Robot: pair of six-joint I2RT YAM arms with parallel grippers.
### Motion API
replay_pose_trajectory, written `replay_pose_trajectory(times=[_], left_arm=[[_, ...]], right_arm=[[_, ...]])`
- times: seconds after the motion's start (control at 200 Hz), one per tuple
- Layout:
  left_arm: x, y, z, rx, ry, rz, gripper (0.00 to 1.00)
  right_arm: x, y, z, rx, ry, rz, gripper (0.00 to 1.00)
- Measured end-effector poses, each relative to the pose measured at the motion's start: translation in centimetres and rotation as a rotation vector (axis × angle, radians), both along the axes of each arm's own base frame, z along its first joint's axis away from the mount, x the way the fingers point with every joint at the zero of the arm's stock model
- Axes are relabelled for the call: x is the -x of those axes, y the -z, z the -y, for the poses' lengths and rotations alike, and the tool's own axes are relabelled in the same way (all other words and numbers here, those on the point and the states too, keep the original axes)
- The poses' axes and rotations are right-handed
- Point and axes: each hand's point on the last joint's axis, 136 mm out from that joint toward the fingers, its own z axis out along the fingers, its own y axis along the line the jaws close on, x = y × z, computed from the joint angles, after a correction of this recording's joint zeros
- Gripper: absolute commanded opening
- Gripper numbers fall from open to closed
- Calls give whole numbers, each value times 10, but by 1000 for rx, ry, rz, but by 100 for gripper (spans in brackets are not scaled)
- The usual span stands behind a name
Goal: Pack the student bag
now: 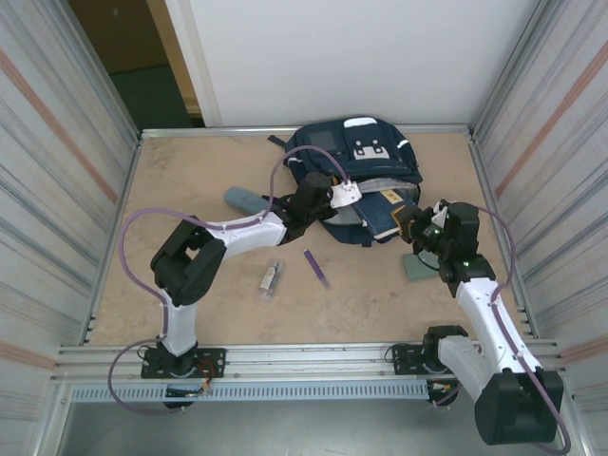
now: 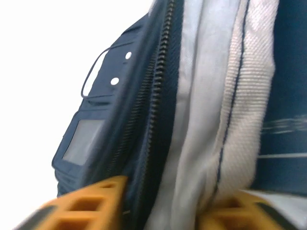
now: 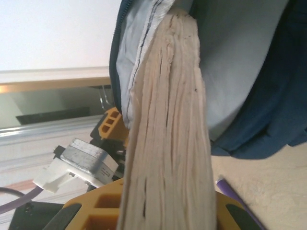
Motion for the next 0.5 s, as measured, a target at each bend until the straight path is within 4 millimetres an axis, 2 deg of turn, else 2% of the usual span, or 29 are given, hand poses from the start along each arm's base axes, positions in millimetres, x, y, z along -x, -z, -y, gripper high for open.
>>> replay_pose_trajectory(times=[0.17,0.276,0.496], left_arm=[[-9,-24,2,41,-41,26,0],[-14,-46,6,107,-64,27,0],[-7,-75,12,259,-51,-6,0]], right_arm=[[12,6,8,41,10,-24,0],[15,19,9,46,12,-67,0],[8,48,-1,39,-8,-127,0]])
